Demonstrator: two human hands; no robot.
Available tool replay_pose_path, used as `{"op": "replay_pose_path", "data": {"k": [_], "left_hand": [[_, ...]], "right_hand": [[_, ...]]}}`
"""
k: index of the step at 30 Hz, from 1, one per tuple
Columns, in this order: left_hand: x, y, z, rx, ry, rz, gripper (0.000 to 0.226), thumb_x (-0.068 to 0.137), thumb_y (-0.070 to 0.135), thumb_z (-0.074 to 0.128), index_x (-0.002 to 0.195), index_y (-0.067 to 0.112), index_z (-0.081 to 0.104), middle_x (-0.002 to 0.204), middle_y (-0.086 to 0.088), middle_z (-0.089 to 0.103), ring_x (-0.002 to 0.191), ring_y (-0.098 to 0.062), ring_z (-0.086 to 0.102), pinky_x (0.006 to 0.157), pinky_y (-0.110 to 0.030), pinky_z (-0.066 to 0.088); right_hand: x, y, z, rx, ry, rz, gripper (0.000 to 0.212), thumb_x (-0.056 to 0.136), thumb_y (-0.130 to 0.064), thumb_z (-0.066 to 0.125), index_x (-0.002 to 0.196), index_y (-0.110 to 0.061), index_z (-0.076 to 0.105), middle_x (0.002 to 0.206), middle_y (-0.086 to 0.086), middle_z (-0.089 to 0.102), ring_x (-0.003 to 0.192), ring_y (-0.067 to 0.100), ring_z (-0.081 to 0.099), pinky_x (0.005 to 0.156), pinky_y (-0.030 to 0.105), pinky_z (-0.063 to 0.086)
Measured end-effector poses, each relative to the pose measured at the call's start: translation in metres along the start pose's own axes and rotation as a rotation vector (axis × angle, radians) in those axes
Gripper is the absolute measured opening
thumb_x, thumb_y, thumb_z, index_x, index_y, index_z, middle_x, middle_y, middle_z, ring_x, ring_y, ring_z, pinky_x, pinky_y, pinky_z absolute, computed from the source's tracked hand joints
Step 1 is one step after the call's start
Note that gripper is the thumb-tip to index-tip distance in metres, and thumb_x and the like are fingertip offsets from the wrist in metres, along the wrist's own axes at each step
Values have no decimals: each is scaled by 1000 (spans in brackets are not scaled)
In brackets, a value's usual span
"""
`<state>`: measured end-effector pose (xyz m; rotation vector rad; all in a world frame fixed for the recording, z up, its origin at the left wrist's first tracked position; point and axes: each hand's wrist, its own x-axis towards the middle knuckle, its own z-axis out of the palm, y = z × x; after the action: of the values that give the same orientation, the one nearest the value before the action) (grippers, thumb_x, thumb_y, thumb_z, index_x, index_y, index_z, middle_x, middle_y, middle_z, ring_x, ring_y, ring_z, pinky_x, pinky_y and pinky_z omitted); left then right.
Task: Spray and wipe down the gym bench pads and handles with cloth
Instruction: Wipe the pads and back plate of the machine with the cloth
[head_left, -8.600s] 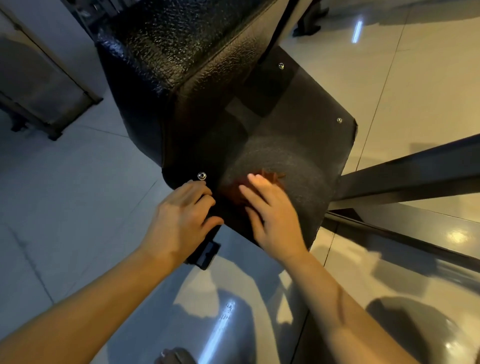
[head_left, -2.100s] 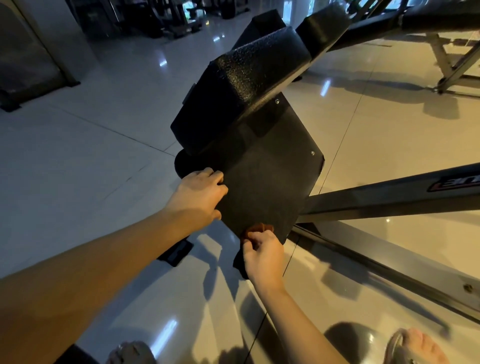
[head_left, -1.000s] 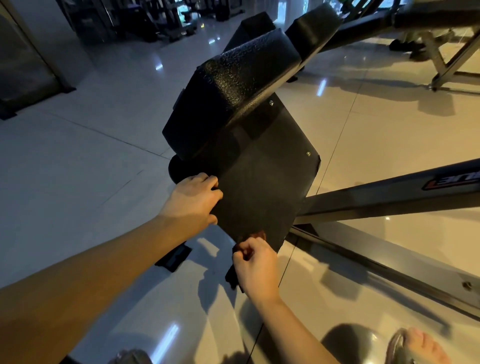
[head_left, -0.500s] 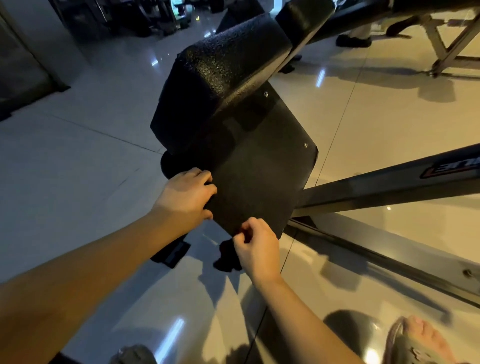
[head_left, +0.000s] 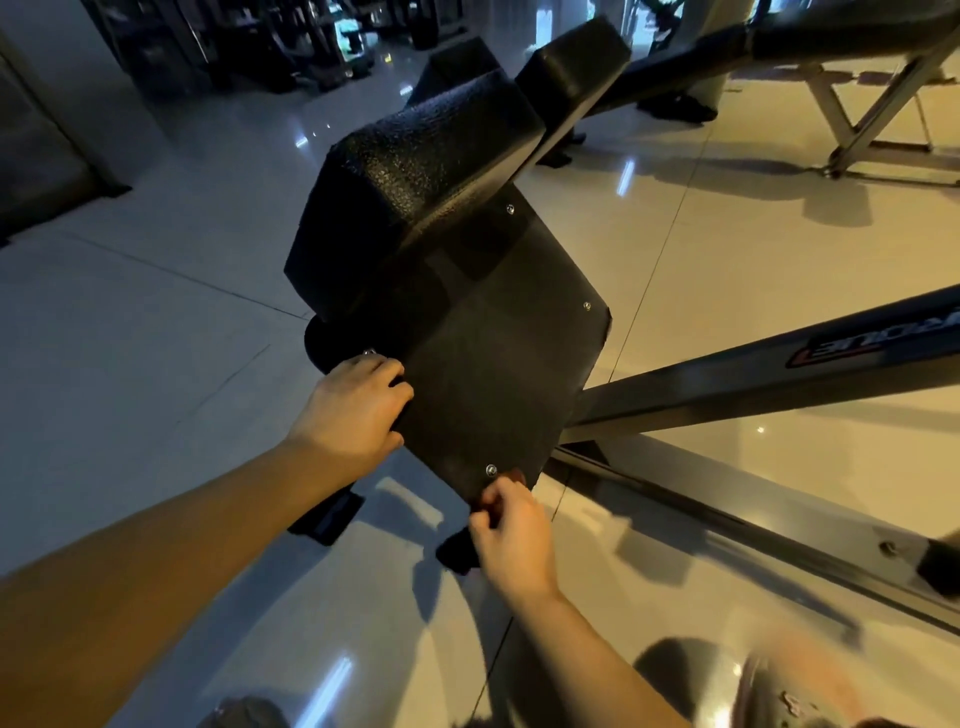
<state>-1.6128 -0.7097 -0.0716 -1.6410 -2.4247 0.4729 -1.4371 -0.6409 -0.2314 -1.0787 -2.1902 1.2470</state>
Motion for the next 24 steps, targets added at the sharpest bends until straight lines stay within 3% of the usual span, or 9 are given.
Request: {"op": "replay_pose_path", "data": {"k": [3,5,10,13,16,21,24], "left_hand": [[-4,3,9,43,7,-1,49,74,35,86,118,16,74,133,-11,62,130,-32,54,113,-45,40],[-8,11,8,25,-5,-1,44,78,32,82,118,16,73,130,-10,61,127,-31,54,113,-43,40],[-19,45,-17,-188,-123,-39,49,87,40,72,132,22,63,126,0,57,120,-23,53,99,-38,47],[-27,73,-44,-393,-211,-34,58,88,43,76,140,24,58,136,2,56,125,-22,55,102,-40,49],[-32,104,-74,-682,-259,9,67,85,40,81,145,26,55,146,6,55,132,-18,53,108,-36,46],[-30,153,-138,-1061,-345,123,65,86,11,78,143,29,55,135,5,60,131,-14,54,109,-33,46],[-29,188,-189,-1099,-440,238,53,87,17,78,135,30,63,135,7,62,130,-12,53,114,-34,39]], "right_hand": [[-27,43,-12,-136,52,159,7,94,-30,67,96,-33,61,92,-14,62,86,2,59,87,26,53],[-37,52,-22,-155,97,227,8,96,-33,66,91,-28,62,87,-10,63,82,6,58,92,33,53],[-29,26,-74,29,66,250,13,92,-18,63,79,-19,64,76,-2,66,76,14,63,76,37,55],[-27,3,-118,241,7,215,15,89,-12,59,75,-14,65,75,1,67,76,17,64,71,38,53],[-36,-24,-169,433,-134,176,17,86,-2,54,76,-14,61,74,4,59,76,18,57,66,31,47],[-71,-57,-254,649,-310,164,12,57,-11,51,66,-18,55,73,7,45,67,16,43,56,28,33],[-98,-62,-308,706,-296,163,17,60,-10,47,76,-14,53,76,5,48,69,15,47,59,29,37]]}}
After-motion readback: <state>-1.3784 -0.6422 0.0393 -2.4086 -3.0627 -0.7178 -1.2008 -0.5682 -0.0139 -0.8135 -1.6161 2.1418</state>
